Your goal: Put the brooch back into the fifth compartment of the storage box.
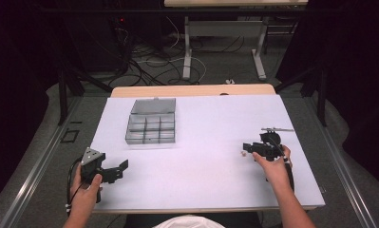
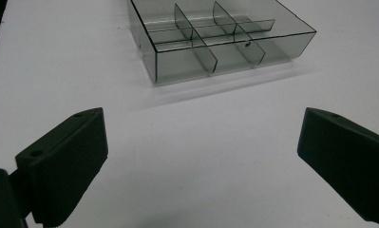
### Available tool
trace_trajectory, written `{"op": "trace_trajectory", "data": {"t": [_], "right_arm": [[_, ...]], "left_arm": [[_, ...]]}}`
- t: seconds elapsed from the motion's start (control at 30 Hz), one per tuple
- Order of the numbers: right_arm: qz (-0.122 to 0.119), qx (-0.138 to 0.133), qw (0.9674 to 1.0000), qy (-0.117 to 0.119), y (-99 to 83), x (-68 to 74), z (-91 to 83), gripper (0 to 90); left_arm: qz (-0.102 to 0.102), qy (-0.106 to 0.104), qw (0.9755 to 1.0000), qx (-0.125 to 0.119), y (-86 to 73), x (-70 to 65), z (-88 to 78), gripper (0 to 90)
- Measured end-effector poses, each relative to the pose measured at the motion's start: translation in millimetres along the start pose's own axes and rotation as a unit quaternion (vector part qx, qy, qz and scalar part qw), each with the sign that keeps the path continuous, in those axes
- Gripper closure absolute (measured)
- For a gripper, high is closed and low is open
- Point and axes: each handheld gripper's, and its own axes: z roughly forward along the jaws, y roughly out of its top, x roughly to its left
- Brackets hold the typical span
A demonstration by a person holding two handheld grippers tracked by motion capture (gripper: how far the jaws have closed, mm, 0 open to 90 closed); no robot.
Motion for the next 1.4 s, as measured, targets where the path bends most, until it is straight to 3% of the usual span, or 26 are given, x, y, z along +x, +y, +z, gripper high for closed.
{"op": "trace_trajectory", "data": {"t": [0.07,0.27,0.6,0.83,0.93,1.13,1.23,1.27,1.4], "right_arm": [[0.017,0.016,0.9997,0.000,-0.1,0.0,1.5,53.2],[0.026,0.041,0.9988,-0.001,-0.6,-0.1,5.6,57.0],[0.033,0.050,0.9982,-0.003,-2.3,0.3,10.9,59.6],[0.051,0.066,0.9966,-0.004,-3.3,1.9,16.1,62.0],[0.043,0.082,0.9957,-0.010,-2.9,1.7,15.9,63.8],[0.050,0.071,0.9962,-0.002,-4.2,2.7,18.6,65.6],[0.037,0.081,0.9960,0.000,-5.0,2.3,19.8,67.9],[0.048,0.081,0.9956,-0.001,-5.0,4.3,20.1,68.0],[0.045,0.081,0.9957,-0.002,-5.0,5.1,21.0,68.8]], "left_arm": [[0.000,0.000,1.0000,-0.001,-0.1,-0.3,0.3,3.0],[-0.001,0.000,1.0000,0.000,-0.2,-0.7,1.0,3.1],[0.000,0.000,1.0000,0.000,-0.6,-1.4,1.8,3.2],[0.002,0.001,1.0000,0.005,-1.0,-0.4,2.4,3.3],[0.002,0.001,1.0000,0.004,-1.1,-0.5,2.8,3.3],[0.002,0.001,1.0000,0.006,-1.3,-0.4,2.8,3.4],[0.001,0.000,1.0000,0.006,-1.4,0.1,2.7,3.4],[0.000,0.000,1.0000,0.007,-1.5,0.2,2.6,3.4],[-0.004,0.000,1.0000,0.005,-2.0,0.3,2.9,3.5]]}}
